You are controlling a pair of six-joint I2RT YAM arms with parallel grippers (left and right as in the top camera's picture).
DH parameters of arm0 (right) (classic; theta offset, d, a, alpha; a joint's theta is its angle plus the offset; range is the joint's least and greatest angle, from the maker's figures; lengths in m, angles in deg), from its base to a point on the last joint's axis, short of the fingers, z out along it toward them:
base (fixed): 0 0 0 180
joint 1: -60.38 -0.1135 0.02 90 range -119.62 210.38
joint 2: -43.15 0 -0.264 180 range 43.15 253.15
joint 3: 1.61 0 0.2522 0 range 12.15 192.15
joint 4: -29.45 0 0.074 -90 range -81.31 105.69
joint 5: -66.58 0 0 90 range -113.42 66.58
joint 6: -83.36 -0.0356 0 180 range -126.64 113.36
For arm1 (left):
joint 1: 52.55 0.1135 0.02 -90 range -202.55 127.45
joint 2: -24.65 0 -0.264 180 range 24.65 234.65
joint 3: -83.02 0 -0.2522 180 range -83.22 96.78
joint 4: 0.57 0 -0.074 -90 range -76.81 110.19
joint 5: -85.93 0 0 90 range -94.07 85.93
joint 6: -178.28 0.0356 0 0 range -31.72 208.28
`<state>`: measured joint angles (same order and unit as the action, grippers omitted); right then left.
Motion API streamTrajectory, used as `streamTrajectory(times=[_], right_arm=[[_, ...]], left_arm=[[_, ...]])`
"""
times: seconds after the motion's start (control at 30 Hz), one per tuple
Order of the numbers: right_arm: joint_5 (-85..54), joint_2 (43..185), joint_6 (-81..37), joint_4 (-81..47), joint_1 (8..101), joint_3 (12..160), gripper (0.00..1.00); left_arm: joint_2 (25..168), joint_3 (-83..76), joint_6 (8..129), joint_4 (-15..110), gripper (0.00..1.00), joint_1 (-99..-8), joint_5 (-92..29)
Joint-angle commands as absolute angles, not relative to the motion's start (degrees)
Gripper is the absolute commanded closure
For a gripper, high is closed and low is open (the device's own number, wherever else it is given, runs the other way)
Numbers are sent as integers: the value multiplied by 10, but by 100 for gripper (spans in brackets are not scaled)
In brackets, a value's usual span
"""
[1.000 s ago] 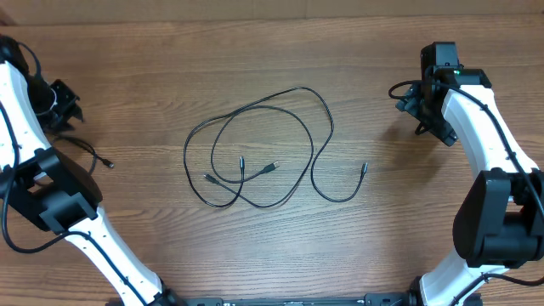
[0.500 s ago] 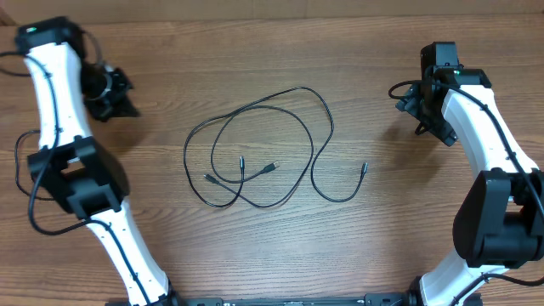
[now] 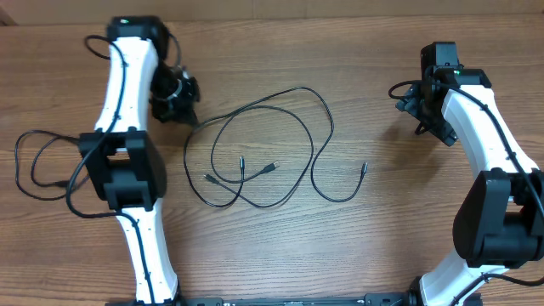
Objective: Untangle cables
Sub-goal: 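Move the left gripper back right to the remaining cables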
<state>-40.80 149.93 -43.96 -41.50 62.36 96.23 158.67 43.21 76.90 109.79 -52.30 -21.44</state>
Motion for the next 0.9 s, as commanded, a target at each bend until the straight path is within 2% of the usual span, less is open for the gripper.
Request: streamTrajectory(times=[0.0, 0.3, 0.5, 0.73, 0.87], right_arm=[[-414, 1495, -444, -414, 623, 961, 0], [-414, 1495, -444, -414, 623, 961, 0], [-414, 1495, -444, -414, 623, 961, 0], [-414, 1495, -444, -414, 623, 961, 0], [-414, 1495, -444, -414, 623, 961, 0]], left_arm=[[1532, 379, 784, 1101, 96, -543, -189], [1513, 224, 784, 1099, 96, -582, -189], [1473, 200, 736, 1046, 95, -605, -184], [1362, 200, 622, 1027, 95, -666, -51], [1330, 189, 570, 1024, 95, -698, -20]])
